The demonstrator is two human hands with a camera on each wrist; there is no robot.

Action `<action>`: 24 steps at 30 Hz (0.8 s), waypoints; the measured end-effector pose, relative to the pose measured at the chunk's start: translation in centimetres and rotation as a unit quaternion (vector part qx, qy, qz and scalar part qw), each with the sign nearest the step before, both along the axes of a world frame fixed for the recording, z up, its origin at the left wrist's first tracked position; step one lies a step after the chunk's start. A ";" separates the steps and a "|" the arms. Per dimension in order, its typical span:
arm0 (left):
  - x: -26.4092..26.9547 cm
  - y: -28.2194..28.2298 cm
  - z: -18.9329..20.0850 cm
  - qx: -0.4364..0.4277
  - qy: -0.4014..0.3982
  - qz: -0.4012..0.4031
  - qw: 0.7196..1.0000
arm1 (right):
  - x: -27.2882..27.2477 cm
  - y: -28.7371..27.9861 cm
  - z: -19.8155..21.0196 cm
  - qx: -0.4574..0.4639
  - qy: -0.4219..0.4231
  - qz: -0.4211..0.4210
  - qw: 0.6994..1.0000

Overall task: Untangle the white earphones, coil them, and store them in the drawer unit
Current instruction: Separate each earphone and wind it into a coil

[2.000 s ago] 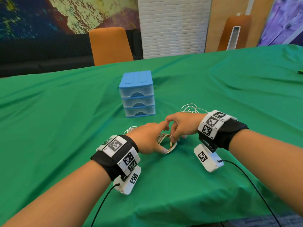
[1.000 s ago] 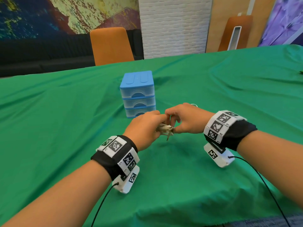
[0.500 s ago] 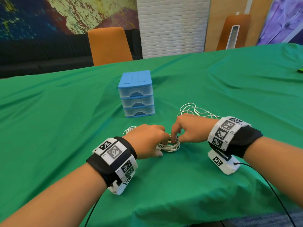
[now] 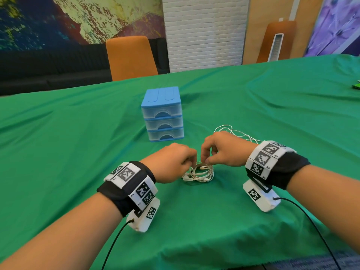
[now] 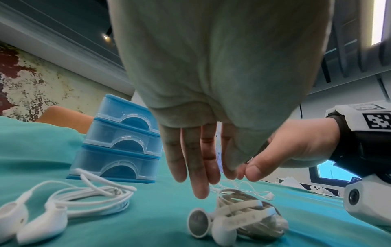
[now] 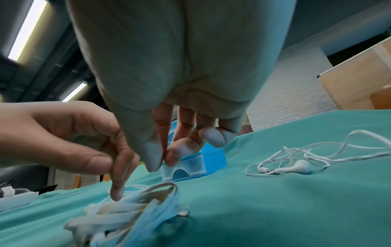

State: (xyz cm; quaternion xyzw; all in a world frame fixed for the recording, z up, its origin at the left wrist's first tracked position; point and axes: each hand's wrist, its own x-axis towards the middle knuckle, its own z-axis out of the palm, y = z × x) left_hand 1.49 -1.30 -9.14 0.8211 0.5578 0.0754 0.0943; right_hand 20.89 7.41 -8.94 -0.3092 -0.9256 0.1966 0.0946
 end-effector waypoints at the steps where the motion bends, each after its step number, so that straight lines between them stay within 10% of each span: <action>1: 0.0 0.0 0.0 0.004 -0.005 0.005 1.000 | 0.0 0.0 0.1 -0.002 0.002 -0.005 1.000; 17: -0.5 2.4 1.9 -0.025 -0.023 0.058 0.998 | 0.7 3.3 2.8 0.013 -0.005 -0.157 0.988; 24: 1.4 4.4 3.1 -0.106 0.078 0.014 0.991 | 1.7 4.5 0.9 0.043 -0.271 -0.190 0.943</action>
